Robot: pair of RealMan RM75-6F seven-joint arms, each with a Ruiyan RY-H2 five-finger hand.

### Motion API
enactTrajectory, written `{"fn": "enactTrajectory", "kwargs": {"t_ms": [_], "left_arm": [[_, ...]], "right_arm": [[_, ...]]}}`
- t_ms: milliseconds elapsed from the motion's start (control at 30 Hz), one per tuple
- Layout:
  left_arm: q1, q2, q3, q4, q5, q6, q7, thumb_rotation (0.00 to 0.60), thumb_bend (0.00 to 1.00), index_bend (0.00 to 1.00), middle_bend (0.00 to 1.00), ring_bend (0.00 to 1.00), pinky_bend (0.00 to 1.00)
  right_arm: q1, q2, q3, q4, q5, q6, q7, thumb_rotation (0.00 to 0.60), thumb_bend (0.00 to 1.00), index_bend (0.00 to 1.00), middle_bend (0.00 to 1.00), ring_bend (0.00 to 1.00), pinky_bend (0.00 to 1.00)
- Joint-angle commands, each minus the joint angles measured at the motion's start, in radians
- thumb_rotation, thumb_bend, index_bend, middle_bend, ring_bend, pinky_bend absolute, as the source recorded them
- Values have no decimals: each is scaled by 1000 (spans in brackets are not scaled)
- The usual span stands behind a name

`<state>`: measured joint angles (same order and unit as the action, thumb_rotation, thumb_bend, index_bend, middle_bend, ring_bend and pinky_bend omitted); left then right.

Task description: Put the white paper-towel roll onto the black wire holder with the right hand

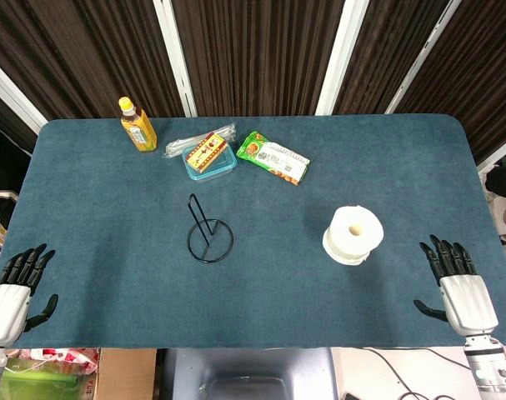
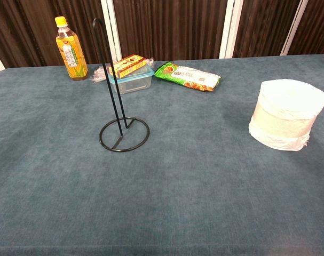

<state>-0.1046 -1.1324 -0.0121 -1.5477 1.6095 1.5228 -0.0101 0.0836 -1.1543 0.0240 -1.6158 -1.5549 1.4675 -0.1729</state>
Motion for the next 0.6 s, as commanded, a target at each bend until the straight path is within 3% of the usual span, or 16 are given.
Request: {"fn": "enactTrajectory", "kwargs": {"t_ms": [33,300,600], "left_arm": [[-7,-4,-2,-6,-4,-11,0,600,434,0,0,0,99],[-29,-14,0,3,-1,-43,-19,600,432,0,0,0,100],[-44,-22,-7,17,-31,-74,-23,600,431,0,0,0,106]], "right_arm": [[1,-1,-1,7,-5,1,4,600,107,0,0,0,0],[57,-3,12,54,-80,-8,236,600,101,0,0,0,0],[260,14,111,120,47,-309,509,600,99,0,0,0,0]]}}
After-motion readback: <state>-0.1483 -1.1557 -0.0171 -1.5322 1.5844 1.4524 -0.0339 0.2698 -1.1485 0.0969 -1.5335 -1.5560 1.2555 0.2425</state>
